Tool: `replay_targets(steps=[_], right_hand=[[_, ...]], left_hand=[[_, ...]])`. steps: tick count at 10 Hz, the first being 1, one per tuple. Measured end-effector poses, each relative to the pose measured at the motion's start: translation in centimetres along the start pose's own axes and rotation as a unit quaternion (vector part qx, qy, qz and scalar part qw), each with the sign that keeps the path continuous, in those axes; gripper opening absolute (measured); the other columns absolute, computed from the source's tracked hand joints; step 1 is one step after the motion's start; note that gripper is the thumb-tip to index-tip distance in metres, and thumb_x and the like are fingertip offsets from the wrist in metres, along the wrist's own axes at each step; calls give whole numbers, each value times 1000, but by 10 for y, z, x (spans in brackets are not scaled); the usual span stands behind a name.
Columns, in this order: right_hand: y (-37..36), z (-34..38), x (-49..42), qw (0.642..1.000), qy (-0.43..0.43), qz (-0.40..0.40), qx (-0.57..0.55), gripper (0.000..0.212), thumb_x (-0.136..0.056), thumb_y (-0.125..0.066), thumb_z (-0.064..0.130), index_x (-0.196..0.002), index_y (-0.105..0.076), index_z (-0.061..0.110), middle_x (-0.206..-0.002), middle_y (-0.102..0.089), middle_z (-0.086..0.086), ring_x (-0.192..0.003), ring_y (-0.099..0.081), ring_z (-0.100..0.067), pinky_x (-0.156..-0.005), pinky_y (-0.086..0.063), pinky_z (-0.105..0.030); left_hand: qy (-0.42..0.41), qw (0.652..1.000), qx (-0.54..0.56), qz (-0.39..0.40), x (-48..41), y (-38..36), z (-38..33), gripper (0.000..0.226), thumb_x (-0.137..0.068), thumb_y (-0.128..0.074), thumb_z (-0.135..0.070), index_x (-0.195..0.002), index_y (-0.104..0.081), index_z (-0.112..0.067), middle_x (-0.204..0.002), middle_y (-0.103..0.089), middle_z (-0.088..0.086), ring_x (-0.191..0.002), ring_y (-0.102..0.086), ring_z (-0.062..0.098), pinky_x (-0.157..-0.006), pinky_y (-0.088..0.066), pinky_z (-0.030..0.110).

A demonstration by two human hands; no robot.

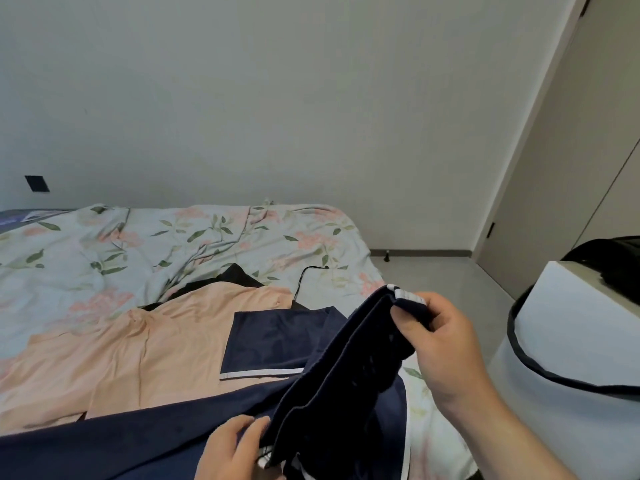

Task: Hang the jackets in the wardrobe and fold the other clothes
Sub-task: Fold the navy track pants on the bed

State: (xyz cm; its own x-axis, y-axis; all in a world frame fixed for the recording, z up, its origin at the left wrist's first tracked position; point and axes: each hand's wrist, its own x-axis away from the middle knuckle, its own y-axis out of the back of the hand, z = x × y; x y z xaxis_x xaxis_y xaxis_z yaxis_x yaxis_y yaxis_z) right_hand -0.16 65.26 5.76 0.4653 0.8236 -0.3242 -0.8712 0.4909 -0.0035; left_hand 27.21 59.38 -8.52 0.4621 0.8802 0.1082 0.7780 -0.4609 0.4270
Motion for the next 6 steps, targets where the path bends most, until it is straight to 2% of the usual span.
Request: replay_targets(steps=[1, 2, 3, 4, 5, 6], right_hand=[[3, 7, -3, 999, 3, -33, -10, 14, -86, -71, 18, -73, -70, 25, -63, -64, 5, -61, -59, -9, -54, -48, -19], [5, 16, -8, 998, -1, -64, -15, 11, -86, -72, 19, -76, -73, 25, -67, -67, 5, -65, -63, -10, -58, -52, -22], [8, 29, -15, 996, 0, -84, -21, 10, -87, -71, 24, -78, -74, 26, -72, -70, 4, -68, -66, -10, -61, -55, -24], [15, 43, -26, 995, -22, -85, -36, 16, -89, -70, 25, -74, -73, 21, -75, -72, 0, -70, -69, -15, -60, -56, -28], [28, 59, -38, 995, -49, -78, -43, 14, -89, -69, 19, -77, -71, 12, -83, -75, -11, -74, -71, -24, -63, -58, -34], [43, 75, -46, 997, -69, -31, -11, 14, -89, -64, 14, -80, -74, 15, -89, -76, -14, -80, -73, -30, -70, -58, -41]], left_hand=[[89, 987, -61, 122, -1, 4, -26, 40, -97, -27, -56, -115, -45, -25, -112, -50, -4, -93, -52, 7, -86, -36, 7], [59, 976, 169, 120, -19, -7, -78, 35, -108, -28, -12, -99, -62, -10, -95, -66, 0, -70, -56, -15, -76, -39, 2], [39, 970, 230, 63, -10, -33, -92, 30, -100, -46, 1, -109, -72, -11, -101, -75, 7, -73, -61, -6, -69, -40, 6], [-17, 949, 277, -152, 1, -47, -89, 32, -97, -53, 2, -103, -70, -25, -88, -74, -4, -81, -68, 8, -69, -47, 17], [-42, 921, 298, -247, -37, -12, -131, 21, -98, -49, -6, -90, -67, -12, -79, -70, -3, -78, -67, 12, -68, -48, 31], [-107, 907, 323, -248, -64, 30, -168, 20, -98, -48, -12, -83, -53, 1, -77, -60, 10, -71, -57, 21, -67, -45, 34]])
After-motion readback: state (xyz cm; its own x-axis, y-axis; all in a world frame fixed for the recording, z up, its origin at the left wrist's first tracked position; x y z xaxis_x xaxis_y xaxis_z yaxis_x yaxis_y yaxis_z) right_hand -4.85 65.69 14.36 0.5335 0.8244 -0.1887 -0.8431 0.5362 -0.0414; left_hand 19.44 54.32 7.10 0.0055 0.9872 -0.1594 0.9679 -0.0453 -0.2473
